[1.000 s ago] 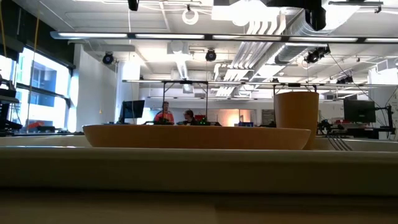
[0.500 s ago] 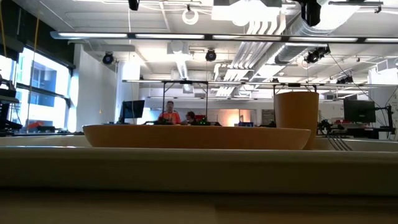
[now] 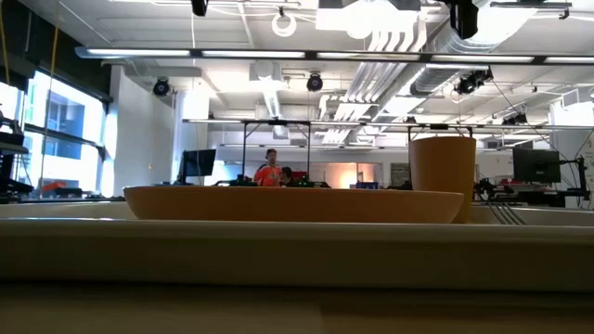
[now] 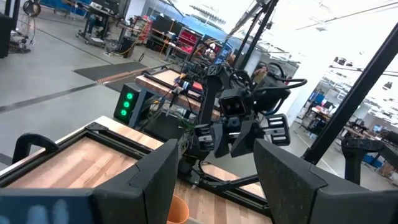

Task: Pick and place plate/cup/fork/spoon on tray
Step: Adjust the orange fork on the gray tray

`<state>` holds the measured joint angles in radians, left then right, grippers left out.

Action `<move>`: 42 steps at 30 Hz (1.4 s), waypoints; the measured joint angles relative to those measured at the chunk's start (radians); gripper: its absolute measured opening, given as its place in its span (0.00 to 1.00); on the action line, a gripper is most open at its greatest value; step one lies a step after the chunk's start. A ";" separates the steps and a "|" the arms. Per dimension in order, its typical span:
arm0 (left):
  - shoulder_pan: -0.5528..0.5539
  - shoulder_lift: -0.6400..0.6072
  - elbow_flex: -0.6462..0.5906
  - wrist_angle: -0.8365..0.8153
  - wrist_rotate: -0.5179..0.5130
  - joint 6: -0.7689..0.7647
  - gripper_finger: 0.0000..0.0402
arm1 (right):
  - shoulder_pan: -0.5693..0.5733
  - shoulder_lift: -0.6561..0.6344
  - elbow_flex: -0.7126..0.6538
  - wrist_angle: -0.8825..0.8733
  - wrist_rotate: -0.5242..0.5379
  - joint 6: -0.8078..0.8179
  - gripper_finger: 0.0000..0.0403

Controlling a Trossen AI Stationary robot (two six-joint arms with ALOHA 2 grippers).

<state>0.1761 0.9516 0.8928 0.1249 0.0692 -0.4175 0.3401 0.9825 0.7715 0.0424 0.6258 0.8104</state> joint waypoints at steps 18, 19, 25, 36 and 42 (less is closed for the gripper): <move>0.000 0.000 0.000 0.000 0.000 0.000 0.50 | 0.000 0.000 0.000 0.016 0.000 0.000 0.29; 0.000 0.000 0.000 0.000 0.000 0.000 0.50 | 0.000 0.000 0.000 0.016 0.000 0.000 0.29; 0.000 0.000 0.000 0.000 0.000 0.000 0.50 | 0.000 0.000 0.000 0.016 0.012 0.000 0.29; 0.000 0.000 0.000 0.000 0.000 -0.010 0.50 | 0.000 0.000 0.000 0.023 0.015 0.000 0.29; 0.000 0.000 0.000 0.000 0.000 -0.026 0.50 | 0.000 0.000 0.000 0.023 0.014 0.000 0.29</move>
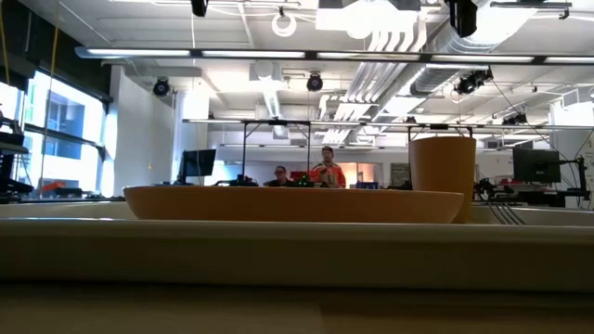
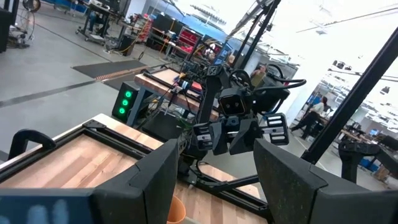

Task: Pick and place plate/cup/fork/spoon on tray
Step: Adjust the orange fork on the gray tray

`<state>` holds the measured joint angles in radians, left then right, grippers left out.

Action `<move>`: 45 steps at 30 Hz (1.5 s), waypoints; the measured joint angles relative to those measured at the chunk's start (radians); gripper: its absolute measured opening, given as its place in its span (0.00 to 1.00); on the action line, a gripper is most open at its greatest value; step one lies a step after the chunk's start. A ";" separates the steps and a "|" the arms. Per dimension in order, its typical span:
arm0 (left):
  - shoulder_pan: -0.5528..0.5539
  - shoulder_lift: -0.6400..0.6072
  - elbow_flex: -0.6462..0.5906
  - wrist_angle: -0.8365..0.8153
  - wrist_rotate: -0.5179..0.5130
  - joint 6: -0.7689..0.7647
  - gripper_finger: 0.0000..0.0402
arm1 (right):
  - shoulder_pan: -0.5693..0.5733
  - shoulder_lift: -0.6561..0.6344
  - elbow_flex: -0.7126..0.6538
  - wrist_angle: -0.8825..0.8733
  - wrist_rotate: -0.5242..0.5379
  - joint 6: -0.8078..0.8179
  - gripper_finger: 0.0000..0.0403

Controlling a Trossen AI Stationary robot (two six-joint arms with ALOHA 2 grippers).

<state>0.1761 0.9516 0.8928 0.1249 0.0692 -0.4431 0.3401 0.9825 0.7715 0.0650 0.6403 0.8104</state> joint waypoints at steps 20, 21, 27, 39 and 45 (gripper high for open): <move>0.000 0.000 0.000 0.000 0.000 0.001 0.50 | 0.000 0.000 0.000 0.000 0.000 0.000 0.29; 0.000 0.000 0.000 0.000 0.000 0.001 0.50 | 0.000 0.000 0.000 0.000 0.000 0.000 0.29; 0.000 0.000 0.000 0.000 0.000 0.001 0.50 | 0.000 0.000 0.000 -0.001 0.000 -0.006 0.29; 0.000 0.000 0.000 0.000 0.000 0.001 0.50 | 0.000 0.000 0.000 -0.001 0.000 -0.007 0.29; 0.000 0.000 0.000 0.000 0.000 0.001 0.50 | -0.004 0.000 0.000 -0.045 0.002 0.092 0.29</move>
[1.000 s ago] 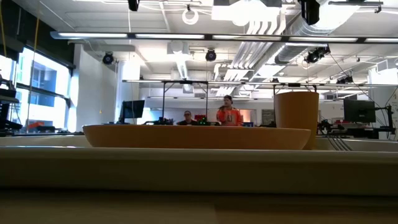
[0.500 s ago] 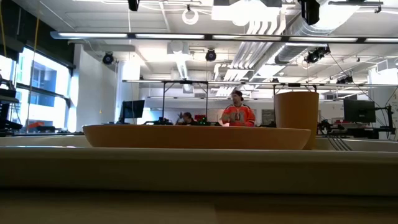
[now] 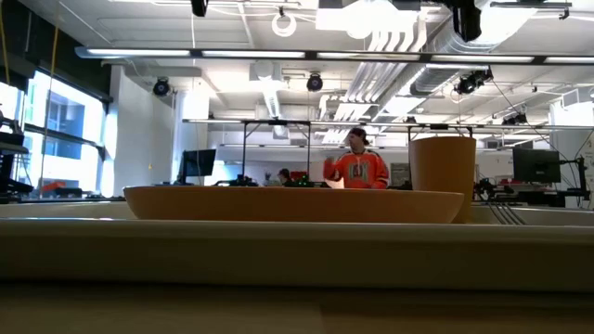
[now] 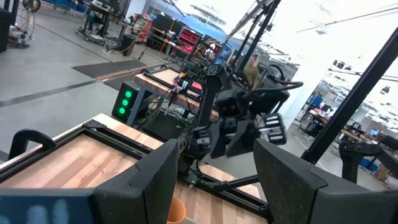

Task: Pick and place plate/cup/fork/spoon on tray
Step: Adjust the orange fork on the gray tray

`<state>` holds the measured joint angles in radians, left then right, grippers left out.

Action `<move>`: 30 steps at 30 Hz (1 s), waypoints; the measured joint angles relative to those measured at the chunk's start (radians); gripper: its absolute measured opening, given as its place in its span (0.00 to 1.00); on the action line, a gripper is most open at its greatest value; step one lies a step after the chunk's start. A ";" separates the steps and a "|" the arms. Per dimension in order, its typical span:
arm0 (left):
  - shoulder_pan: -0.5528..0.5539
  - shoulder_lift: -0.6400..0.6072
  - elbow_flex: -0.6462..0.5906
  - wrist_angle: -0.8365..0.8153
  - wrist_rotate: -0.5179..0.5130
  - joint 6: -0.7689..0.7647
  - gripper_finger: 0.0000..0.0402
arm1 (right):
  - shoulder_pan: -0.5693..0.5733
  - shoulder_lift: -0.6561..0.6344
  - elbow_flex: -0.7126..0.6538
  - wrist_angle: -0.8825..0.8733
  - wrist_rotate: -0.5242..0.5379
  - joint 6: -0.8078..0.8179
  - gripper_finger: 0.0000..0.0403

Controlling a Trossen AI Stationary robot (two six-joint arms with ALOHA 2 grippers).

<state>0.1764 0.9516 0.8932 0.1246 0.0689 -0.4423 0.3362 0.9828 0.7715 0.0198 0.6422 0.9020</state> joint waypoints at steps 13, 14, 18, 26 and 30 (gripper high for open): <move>0.000 0.000 0.000 0.000 0.000 -0.026 0.50 | 0.033 0.243 0.000 -0.281 -0.816 0.223 0.01; 0.000 0.000 0.000 0.000 0.000 -0.028 0.50 | 0.050 0.260 0.000 -0.338 -0.863 0.224 0.01; 0.000 0.000 0.000 0.000 0.000 -0.027 0.50 | 0.111 0.333 0.000 -0.514 -0.906 0.190 0.00; 0.000 0.000 0.000 0.000 -0.001 -0.026 0.50 | 0.127 0.478 0.000 -0.664 -0.795 0.029 0.00; 0.000 0.000 0.000 0.000 -0.003 -0.026 0.50 | 0.122 0.523 0.000 -0.648 -0.743 -0.080 0.00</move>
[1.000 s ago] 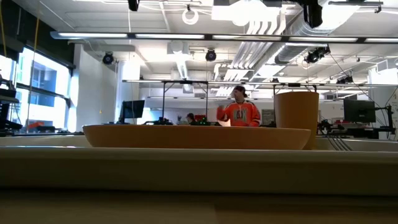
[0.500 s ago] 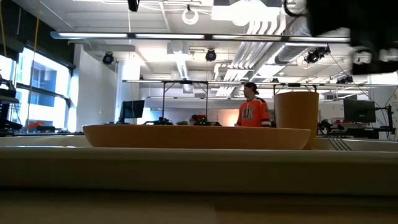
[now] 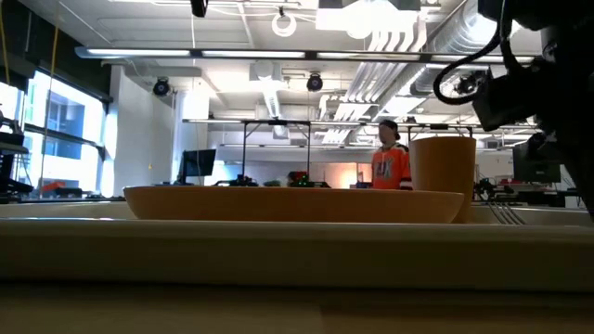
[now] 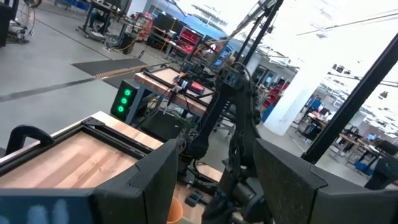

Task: Pick and place plate/cup/fork/spoon on tray
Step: Adjust the orange fork on the gray tray

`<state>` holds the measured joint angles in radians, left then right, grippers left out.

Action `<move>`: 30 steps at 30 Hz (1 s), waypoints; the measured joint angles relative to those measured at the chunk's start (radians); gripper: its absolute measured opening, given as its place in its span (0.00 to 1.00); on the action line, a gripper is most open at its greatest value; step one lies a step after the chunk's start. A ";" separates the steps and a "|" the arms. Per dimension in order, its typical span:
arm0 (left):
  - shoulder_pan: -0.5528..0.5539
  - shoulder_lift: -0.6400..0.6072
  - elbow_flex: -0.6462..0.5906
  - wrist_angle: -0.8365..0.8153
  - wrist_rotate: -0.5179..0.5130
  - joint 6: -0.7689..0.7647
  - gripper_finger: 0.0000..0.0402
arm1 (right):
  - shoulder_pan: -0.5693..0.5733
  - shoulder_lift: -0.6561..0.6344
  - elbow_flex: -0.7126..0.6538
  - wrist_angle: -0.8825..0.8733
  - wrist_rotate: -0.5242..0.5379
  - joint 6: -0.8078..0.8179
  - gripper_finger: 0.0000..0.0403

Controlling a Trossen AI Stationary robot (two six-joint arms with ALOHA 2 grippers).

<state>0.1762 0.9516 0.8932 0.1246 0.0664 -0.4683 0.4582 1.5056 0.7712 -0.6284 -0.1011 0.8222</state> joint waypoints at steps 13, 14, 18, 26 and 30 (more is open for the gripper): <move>0.000 0.000 0.000 0.000 -0.027 0.000 0.50 | -0.003 0.059 0.002 0.014 0.026 -0.125 0.00; 0.000 0.000 0.000 0.000 -0.027 0.000 0.50 | -0.005 0.059 0.002 0.014 0.028 -0.125 0.00; 0.000 0.000 0.000 0.000 -0.027 0.000 0.50 | -0.013 0.059 0.001 0.038 0.058 -0.135 0.00; 0.000 0.000 0.000 0.000 -0.026 0.000 0.50 | -0.034 0.060 0.034 0.028 0.076 -0.152 0.00; 0.000 0.000 0.000 0.000 -0.026 0.000 0.50 | -0.033 0.060 0.082 -0.045 0.071 -0.163 0.00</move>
<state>0.1764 0.9516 0.8929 0.1242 0.0402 -0.4679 0.4248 1.5651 0.8532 -0.6731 -0.0304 0.6591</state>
